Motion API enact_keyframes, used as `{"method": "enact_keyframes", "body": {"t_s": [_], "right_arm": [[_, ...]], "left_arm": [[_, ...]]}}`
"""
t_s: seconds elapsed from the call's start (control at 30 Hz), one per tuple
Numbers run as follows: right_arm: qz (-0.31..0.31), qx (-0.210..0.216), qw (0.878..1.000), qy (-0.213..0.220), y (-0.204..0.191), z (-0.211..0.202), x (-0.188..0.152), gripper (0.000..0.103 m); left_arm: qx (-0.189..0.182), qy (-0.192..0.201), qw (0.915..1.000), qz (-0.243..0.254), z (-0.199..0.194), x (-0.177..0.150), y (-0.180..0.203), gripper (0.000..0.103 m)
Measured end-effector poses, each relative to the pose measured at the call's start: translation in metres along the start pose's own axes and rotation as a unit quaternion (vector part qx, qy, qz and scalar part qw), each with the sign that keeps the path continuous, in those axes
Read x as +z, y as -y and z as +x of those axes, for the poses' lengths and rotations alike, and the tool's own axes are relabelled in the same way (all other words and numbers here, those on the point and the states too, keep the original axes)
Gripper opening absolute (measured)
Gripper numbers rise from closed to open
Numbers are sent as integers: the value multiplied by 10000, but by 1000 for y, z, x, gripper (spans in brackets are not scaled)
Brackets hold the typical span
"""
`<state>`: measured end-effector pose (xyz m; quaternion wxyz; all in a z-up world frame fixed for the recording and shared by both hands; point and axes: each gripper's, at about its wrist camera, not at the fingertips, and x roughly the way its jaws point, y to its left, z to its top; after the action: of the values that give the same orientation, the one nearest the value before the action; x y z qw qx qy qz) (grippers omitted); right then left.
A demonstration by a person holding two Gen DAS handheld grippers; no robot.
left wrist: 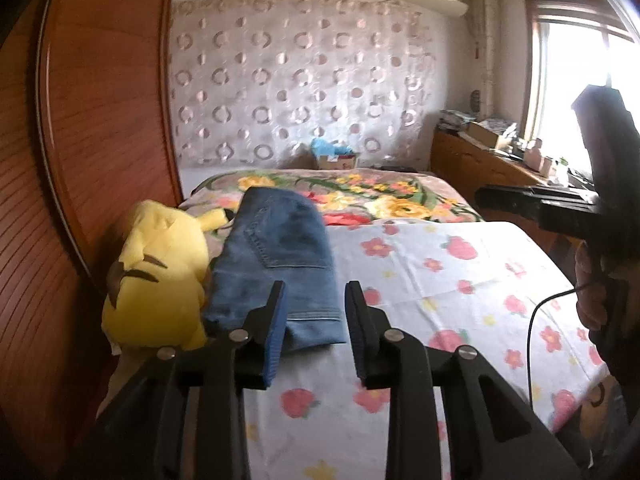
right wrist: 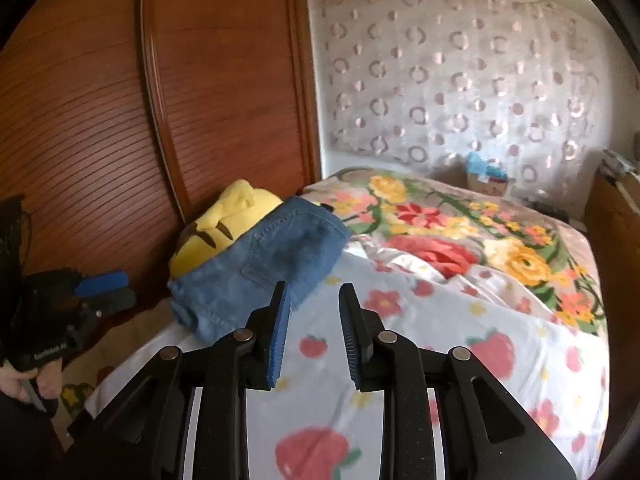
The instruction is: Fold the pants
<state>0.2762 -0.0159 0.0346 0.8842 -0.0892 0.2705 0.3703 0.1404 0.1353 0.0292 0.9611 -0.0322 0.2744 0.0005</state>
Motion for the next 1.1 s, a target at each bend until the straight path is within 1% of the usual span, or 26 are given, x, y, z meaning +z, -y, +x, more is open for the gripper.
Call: {"method": "enact_keyframes", "body": {"t_s": [0.07,0.23,0.3,0.33,0.4,0.47,0.5,0.57,0.73,0.77,0.93,1.1], "right_arm": [[60,-88,9999,91,3,-20,-10,30],[210,-360,9988,270,12,-66,-34,34],[252,-490,9978,356,14,-83,-42,39],[264,-561,9972,416,14,-94,-46,44],[298,-662,9961,506,15,-112,-53,49],[373,-811,9940,632,17,-133,-61,58],[400,-894,9929,678,18,-143,-65,60],[429,-1038,9906,780,17,-160,-72,67],[551,-1377,9837,1015,18,-204,-87,79],[560,-1432,9826,1038,19,-211,-90,81],[661,-1685,9770,1126,24,-235,-101,82],[787,-1826,9727,1194,29,-249,-112,83]], "left_arm": [[-52,59,9999,76,-8,0,12,30],[-251,171,9994,161,-23,-1,38,32],[-309,236,9990,223,-29,-2,50,33],[-314,268,9989,235,-31,-2,55,33],[-271,309,9989,224,-38,-2,66,33],[-199,333,9990,204,-44,-3,77,34],[-187,358,9990,204,-49,-5,83,34],[-190,383,9988,235,-54,-6,92,34],[-20,417,9988,242,-64,-4,111,34],[-27,427,9988,236,-64,-4,113,34],[-213,459,9983,291,-69,-4,127,34],[-50,545,9977,395,-77,-6,144,36]]}}
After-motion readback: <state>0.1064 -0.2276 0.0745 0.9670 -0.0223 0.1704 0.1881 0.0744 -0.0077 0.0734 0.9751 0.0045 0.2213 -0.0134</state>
